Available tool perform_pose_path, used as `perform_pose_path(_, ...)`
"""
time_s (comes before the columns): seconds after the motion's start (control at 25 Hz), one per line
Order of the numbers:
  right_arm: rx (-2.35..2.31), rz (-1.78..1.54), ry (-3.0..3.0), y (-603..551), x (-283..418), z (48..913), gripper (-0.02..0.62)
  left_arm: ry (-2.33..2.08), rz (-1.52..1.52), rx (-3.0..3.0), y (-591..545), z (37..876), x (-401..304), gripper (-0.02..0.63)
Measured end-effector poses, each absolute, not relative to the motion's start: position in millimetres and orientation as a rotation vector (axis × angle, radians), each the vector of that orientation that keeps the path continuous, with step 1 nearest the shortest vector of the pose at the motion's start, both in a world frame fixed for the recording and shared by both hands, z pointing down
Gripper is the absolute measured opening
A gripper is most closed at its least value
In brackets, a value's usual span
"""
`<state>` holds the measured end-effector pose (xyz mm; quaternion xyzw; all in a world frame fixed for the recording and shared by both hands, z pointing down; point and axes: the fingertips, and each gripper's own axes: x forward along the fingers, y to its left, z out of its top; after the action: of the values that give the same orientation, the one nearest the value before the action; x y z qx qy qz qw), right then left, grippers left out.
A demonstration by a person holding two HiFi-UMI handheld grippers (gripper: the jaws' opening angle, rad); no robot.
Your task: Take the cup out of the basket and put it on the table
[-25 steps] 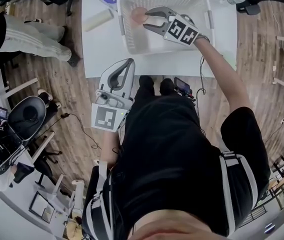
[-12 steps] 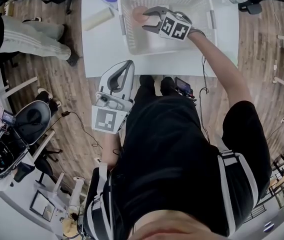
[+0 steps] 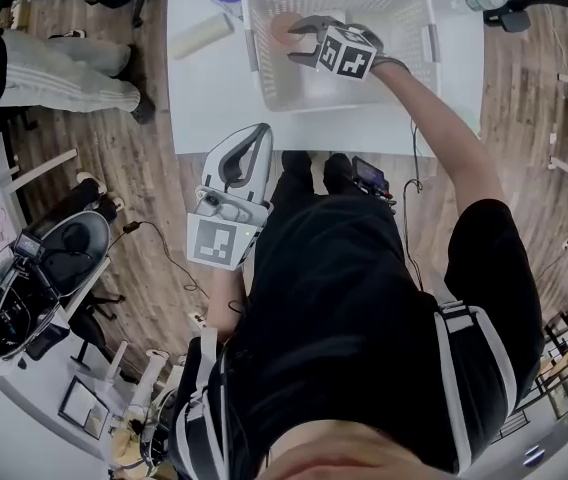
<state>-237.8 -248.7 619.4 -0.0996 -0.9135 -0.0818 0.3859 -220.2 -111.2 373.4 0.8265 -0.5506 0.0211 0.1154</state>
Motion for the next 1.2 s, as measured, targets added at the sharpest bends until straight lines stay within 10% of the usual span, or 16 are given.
perform_pose_path(1.2, -0.3, -0.326, -2.223, -253, -238, 639, 0.035, -1.624, 0.024, 2.417, -113, 373, -226, 0.02)
